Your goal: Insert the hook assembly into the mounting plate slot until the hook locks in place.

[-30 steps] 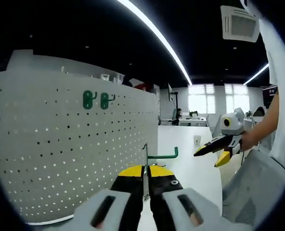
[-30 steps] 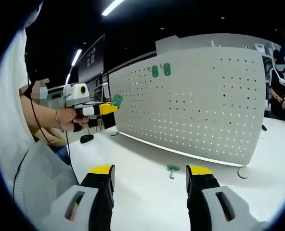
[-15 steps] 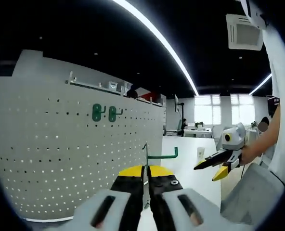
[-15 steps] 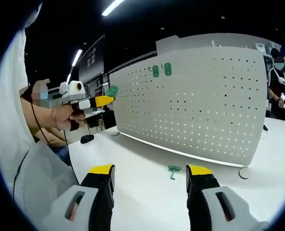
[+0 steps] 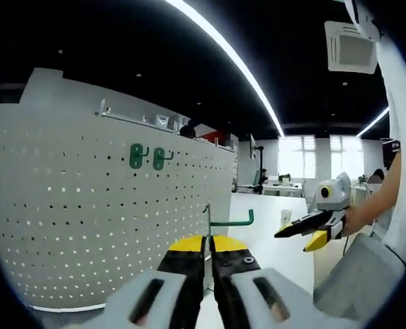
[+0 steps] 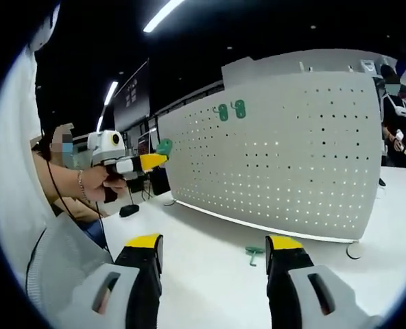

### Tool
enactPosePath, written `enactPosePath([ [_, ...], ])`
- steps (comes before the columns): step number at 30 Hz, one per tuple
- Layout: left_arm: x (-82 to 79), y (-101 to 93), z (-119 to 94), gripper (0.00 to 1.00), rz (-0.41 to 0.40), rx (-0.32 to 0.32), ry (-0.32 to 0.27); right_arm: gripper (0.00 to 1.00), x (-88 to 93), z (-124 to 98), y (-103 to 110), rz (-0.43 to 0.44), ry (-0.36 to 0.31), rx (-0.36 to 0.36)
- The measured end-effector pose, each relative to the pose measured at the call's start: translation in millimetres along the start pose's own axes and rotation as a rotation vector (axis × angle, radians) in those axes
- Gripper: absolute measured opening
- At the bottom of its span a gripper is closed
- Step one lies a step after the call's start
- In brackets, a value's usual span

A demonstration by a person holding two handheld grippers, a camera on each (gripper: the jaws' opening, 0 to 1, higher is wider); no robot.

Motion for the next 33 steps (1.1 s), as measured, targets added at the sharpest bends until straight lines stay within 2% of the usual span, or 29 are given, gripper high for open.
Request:
enactPosePath([
  [3, -0.1, -0.2, 0.4, 0.02, -0.001, -0.002, 0.002, 0.58, -8.2, 0.0, 3.7, 0.024, -0.09, -0.027],
  [12, 1.5, -2.9, 3.5, 0.02, -0.001, -0.003, 0.006, 0.59, -12.4, 7.9, 5.9, 0.011, -0.083, -0.032],
  [20, 5.4, -8.4, 10.4, 0.02, -0.024, 0.001, 0.007, 0.53, -23.8, 20.2, 9.9, 0.03, -0.136, -0.07],
  [33, 7.4, -15.3, 17.3, 0.02, -0.032, -0.008, 0.006, 0.51, -36.8, 37.5, 14.2, 0.072, -0.18, -0.102],
])
Point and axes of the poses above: the point that each gripper's makers call its tool centre point, and the gripper's own axes: z roughly forward along the fingers, y roughly to its left, x roughly out of its underside, the point moved 9 cm from there along -z, roughly backward along the fingers, and after that the axes turned 7 degrees about y, right-handed, at the moved point
